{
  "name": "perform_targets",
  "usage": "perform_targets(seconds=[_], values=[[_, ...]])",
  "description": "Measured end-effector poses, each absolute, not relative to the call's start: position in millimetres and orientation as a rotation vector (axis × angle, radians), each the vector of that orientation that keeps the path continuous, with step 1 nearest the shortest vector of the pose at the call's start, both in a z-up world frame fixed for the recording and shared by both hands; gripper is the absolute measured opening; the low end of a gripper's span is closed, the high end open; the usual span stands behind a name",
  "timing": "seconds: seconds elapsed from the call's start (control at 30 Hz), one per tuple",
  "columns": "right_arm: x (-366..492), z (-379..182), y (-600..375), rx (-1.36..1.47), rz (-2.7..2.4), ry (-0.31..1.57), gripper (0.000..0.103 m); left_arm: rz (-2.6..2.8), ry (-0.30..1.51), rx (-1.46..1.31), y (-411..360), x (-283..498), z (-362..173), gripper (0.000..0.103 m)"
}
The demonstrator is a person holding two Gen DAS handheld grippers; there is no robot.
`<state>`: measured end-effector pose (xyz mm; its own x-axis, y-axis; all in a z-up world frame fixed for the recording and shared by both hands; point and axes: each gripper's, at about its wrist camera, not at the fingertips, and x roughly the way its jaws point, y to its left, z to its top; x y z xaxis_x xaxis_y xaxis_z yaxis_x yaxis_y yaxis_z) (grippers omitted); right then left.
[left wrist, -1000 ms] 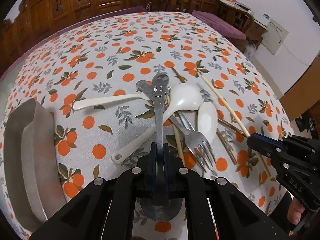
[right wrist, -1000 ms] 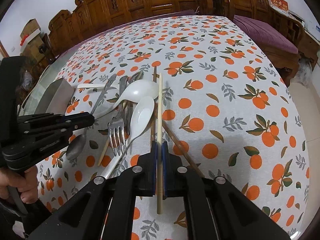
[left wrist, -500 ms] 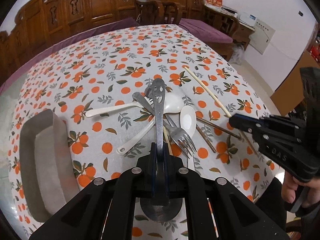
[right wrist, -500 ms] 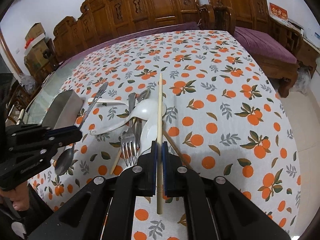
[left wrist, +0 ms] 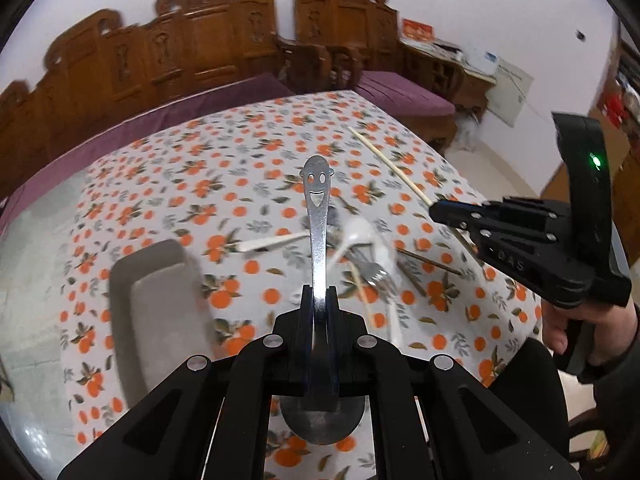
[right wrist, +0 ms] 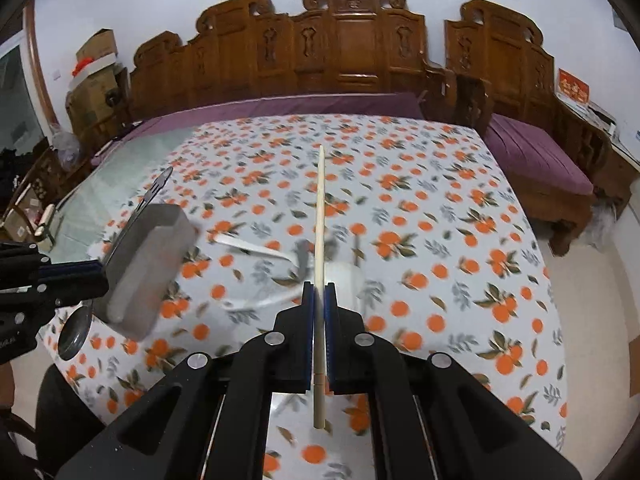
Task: Organize utensils
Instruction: 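Carry the steel spoon into the grey tray and open the left tool while the right tool holds the chopstick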
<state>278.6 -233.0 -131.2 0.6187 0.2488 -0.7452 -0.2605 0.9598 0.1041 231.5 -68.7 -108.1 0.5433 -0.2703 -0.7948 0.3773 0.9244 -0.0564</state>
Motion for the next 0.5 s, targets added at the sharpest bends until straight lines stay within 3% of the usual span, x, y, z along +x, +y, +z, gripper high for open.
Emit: perform_targets(seconds=[0.23, 0.5], values=[[286, -124, -179, -0.020, 0.366, 0.858, 0.006, -0.277, 0.906, 0.085, -9, 238, -101, 0.005], [288, -137, -110, -0.032, 0.456, 0.882, 0.006, -0.172, 0.972, 0.054, 55, 252, -136, 0.005]])
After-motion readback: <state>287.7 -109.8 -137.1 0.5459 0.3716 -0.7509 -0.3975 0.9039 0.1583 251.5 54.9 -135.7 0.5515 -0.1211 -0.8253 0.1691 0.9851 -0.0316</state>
